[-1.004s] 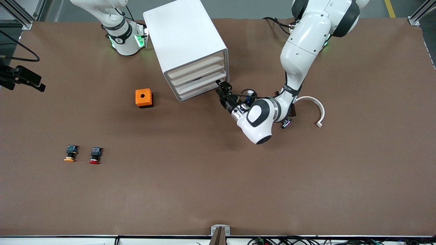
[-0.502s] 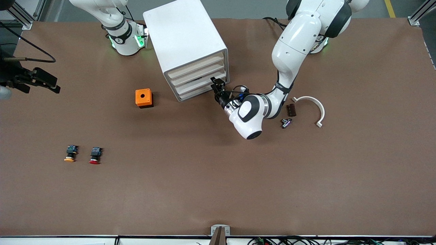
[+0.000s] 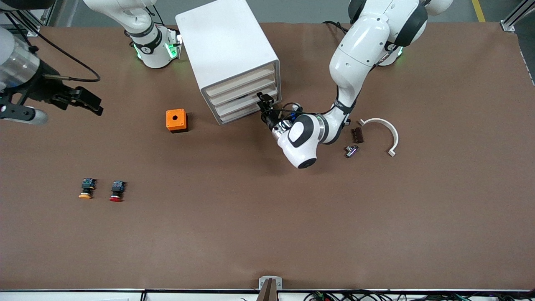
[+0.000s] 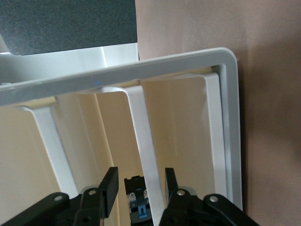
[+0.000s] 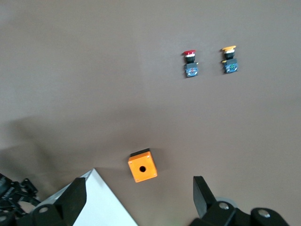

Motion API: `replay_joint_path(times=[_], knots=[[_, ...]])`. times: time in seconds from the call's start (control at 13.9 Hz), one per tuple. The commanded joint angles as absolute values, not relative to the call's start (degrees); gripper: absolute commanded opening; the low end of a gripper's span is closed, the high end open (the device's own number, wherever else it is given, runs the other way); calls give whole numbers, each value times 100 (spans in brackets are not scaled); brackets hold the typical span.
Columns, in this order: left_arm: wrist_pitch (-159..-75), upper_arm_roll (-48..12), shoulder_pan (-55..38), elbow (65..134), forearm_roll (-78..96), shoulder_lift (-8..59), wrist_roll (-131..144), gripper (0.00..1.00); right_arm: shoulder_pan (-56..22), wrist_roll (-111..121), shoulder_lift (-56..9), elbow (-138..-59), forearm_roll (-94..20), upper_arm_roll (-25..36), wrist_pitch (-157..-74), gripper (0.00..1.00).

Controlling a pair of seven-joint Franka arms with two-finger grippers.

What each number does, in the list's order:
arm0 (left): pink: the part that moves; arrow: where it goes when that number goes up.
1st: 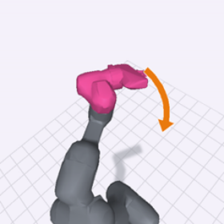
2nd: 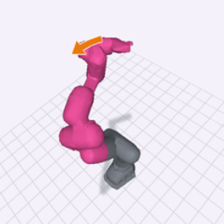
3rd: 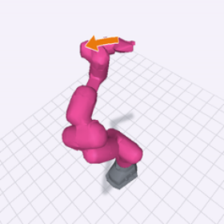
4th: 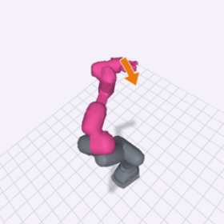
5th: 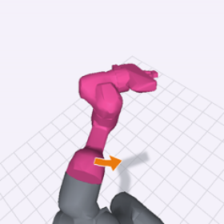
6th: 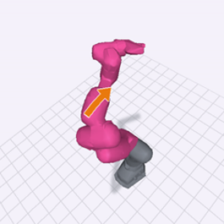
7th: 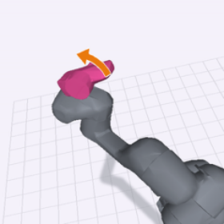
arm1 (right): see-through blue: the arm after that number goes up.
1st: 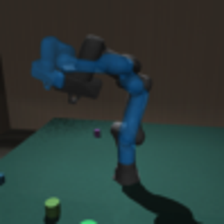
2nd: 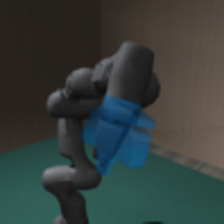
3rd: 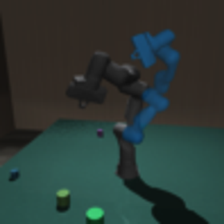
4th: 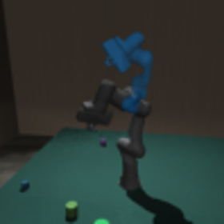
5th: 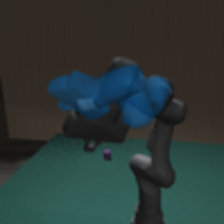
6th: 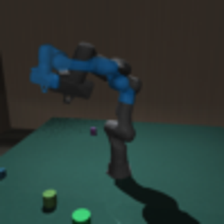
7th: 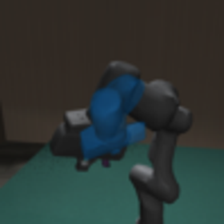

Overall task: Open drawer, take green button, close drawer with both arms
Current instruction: 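Pull the drawer open with the left gripper while the right gripper reaches in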

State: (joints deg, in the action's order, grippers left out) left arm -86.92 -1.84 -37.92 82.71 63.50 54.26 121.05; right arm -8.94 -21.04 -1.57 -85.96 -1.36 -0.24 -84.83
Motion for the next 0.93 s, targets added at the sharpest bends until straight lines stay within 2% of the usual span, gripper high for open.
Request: replay_joint_path(times=[0.0,0.29,0.36,0.5,0.86], knots=[[-8806,-132,-3937,8147,6451,5537,12217,41,-1238,-2897,-167,-8534,-158,9,-8429,100],[-9017,-132,-4008,8139,6504,5660,12217,17,-1958,-4654,-184,-8569,-193,9,-8455,100],[-9018,-132,-4008,8139,6504,5660,12217,15,-2134,-5050,-245,-8561,-193,9,-8464,100],[-9018,-123,-4034,8130,6486,5660,12217,0,-2468,-5762,-377,-8578,-193,9,-8481,100],[-8904,88,-3859,7937,6206,5651,12173,0,-3084,-7161,-781,-8604,-149,9,-8710,100]])
